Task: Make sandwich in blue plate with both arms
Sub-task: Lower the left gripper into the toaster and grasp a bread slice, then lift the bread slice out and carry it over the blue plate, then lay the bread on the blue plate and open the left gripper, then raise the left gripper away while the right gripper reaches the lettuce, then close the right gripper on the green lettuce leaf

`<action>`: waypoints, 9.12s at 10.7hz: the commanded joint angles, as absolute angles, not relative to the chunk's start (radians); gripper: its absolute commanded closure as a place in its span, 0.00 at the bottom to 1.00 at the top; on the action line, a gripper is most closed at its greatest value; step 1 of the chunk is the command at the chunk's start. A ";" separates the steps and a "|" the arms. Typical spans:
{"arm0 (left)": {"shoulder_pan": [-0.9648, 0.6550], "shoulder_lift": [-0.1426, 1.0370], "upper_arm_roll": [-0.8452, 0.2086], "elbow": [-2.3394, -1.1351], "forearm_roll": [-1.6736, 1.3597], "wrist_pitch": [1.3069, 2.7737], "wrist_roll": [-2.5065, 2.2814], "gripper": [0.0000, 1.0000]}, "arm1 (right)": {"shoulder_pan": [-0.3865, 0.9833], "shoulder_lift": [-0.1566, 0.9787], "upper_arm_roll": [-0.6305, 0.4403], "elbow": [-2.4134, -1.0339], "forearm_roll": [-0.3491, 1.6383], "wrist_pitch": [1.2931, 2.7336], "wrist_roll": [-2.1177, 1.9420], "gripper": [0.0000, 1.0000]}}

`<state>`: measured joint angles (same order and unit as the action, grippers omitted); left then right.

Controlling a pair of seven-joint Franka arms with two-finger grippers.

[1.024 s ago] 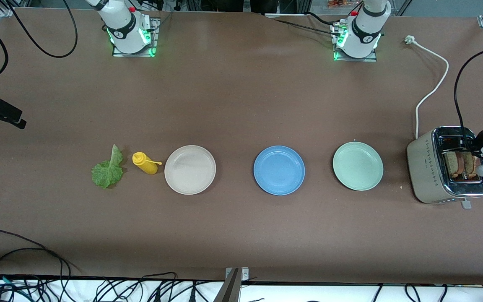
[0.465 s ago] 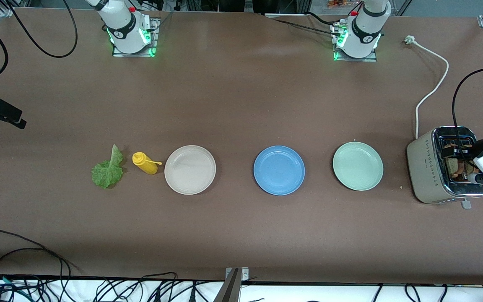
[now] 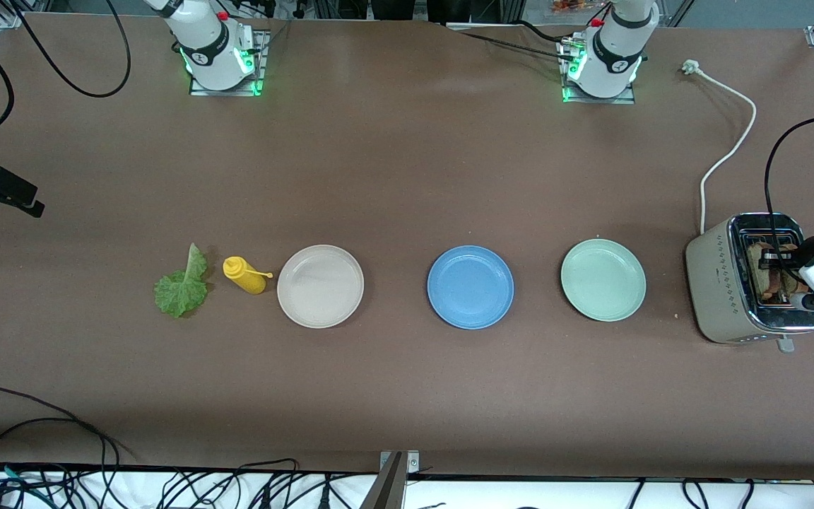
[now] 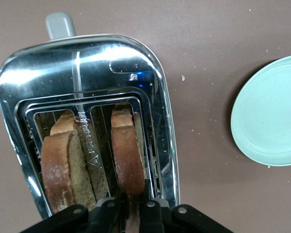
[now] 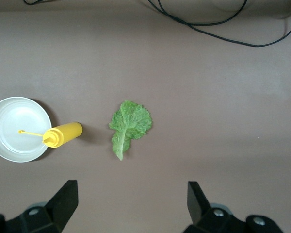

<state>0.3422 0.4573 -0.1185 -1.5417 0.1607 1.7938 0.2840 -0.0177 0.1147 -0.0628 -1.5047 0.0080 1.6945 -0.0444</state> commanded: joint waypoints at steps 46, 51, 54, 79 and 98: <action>0.101 0.887 -0.379 -1.356 -0.527 1.875 0.503 0.00 | -0.017 0.120 -0.058 -1.493 0.026 1.672 -0.048 0.00; 0.109 0.760 -0.359 -1.359 -0.321 1.847 0.441 0.00 | -0.002 0.138 -0.040 -1.502 0.025 1.661 -0.146 0.00; 0.106 0.667 -0.353 -1.359 -0.133 1.832 0.287 0.00 | 0.023 0.192 -0.038 -1.493 0.023 1.687 -0.138 0.00; -0.026 -0.029 -0.087 -1.694 -0.051 1.640 0.057 0.00 | 0.037 0.485 -0.048 -1.974 0.012 2.457 -0.141 0.00; -0.026 0.002 -0.089 -1.660 0.018 1.611 0.028 0.00 | 0.035 0.549 -0.046 -1.967 0.002 2.595 -0.224 0.28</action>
